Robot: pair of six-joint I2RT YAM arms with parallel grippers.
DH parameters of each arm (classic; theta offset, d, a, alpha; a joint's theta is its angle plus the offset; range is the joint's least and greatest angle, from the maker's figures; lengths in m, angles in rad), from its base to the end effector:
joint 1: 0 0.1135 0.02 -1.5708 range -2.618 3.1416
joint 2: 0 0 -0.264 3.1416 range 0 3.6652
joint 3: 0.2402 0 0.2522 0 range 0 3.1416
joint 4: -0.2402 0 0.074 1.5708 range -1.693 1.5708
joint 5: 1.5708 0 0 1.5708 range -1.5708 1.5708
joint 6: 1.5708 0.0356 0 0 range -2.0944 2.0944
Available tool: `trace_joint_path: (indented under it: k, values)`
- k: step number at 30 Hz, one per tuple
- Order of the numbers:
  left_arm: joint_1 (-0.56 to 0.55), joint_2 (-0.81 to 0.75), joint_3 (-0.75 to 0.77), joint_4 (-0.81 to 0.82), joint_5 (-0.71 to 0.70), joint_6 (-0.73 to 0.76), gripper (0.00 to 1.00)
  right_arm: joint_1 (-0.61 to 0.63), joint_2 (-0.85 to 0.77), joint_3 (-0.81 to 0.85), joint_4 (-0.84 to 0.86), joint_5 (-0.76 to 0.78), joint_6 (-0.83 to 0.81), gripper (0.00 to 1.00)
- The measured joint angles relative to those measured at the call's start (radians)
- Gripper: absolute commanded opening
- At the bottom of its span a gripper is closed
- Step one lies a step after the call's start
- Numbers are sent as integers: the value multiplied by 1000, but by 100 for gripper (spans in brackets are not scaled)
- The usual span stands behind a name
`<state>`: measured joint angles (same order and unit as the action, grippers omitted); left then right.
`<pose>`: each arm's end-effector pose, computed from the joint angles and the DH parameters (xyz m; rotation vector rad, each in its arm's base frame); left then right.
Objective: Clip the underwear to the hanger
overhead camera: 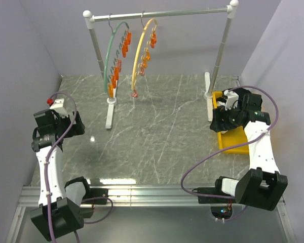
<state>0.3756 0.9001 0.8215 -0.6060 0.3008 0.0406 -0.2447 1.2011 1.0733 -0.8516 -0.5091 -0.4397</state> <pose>0.1792 0.0593 0.2926 -0.2123 2.2114 -0.1113 0.2310 -0.0398 0.3007 -0.4233 2.3721 0.3432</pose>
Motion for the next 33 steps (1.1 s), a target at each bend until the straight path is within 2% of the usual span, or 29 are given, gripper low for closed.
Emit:
trace_joint_path:
  k: [4, 9, 16, 25, 33]
  values:
    - [0, -33, 2, 32, 24, -12, 99, 5, -13, 0, -1, 2, 3, 96]
    - [1, -148, 8, 132, 215, -34, 99, 7, 4, 90, -50, 59, -2, 96]
    - [-4, -121, 97, 199, 414, -90, 99, -50, 263, 391, -114, 155, -19, 95]
    - [-6, -123, 68, 234, 411, -109, 99, -205, 650, 671, -168, 252, -14, 83]
    - [-9, -71, 28, 242, 392, -108, 99, -204, 796, 788, -174, 284, 1, 74]
